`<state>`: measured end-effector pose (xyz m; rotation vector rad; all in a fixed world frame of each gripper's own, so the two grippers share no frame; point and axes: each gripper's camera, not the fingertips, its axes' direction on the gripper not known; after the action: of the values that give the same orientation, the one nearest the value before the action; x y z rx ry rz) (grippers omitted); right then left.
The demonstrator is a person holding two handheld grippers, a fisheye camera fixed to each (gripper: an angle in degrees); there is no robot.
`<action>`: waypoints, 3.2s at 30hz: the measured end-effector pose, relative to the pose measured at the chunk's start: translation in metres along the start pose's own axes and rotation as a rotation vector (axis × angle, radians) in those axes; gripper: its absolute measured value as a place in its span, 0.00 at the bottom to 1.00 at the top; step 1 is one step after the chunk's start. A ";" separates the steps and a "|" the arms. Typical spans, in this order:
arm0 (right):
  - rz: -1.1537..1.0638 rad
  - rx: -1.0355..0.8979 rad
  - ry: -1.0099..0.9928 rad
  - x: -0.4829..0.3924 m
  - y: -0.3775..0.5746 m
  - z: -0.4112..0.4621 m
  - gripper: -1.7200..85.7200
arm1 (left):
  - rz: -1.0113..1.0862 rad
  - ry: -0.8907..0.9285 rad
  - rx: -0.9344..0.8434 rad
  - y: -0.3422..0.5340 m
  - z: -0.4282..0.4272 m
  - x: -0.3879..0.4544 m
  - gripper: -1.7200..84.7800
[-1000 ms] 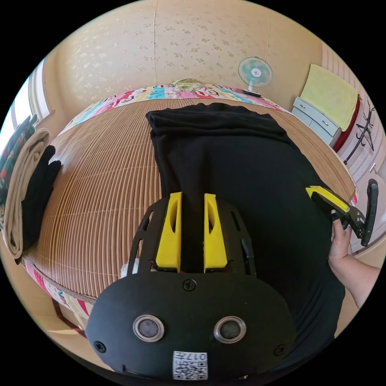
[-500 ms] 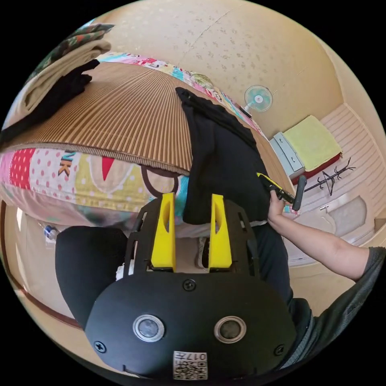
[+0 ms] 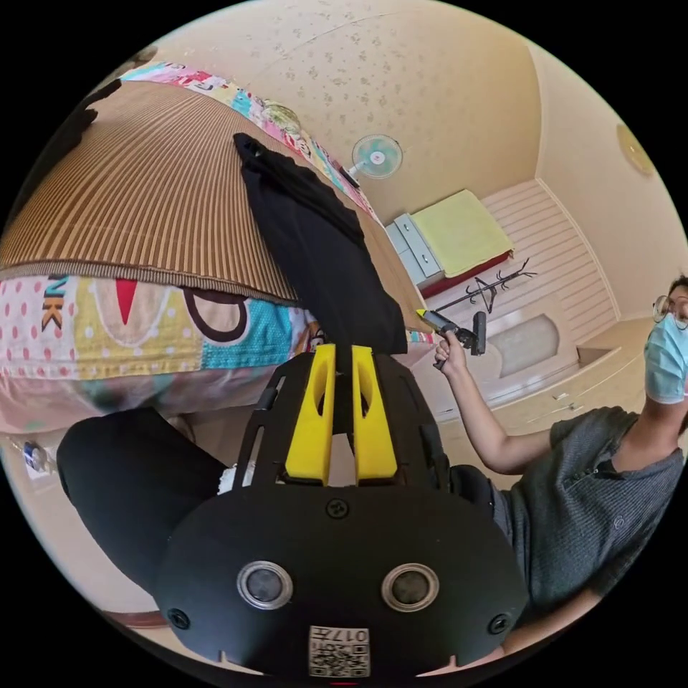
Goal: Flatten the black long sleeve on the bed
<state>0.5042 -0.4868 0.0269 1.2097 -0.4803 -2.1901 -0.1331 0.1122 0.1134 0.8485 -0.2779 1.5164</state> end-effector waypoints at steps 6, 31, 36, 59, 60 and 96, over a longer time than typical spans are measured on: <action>-0.002 -0.283 -0.436 0.073 0.017 0.066 0.15 | 0.053 0.049 0.016 -0.025 -0.013 0.013 0.07; 0.308 0.225 -0.926 0.195 -0.098 0.066 0.05 | -0.190 0.304 0.561 -0.160 -0.076 -0.012 0.07; 0.414 0.221 -0.757 0.202 -0.158 0.151 0.05 | -0.230 0.004 0.512 -0.269 -0.015 -0.039 0.07; -0.272 0.000 -0.305 0.021 -0.133 0.283 0.08 | -0.297 -0.210 0.343 -0.238 0.046 -0.133 0.21; -0.303 -0.048 -0.301 0.000 -0.126 0.299 0.09 | -0.295 -0.225 0.323 -0.229 0.047 -0.130 0.21; -0.474 -0.254 -0.656 -0.068 -0.176 0.266 0.11 | 0.037 -0.037 0.285 -0.054 0.111 -0.050 0.13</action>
<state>0.2498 -0.3001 0.1106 0.4723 -0.1553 -2.9479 -0.0498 0.0126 0.1415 1.1021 -0.1055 1.5988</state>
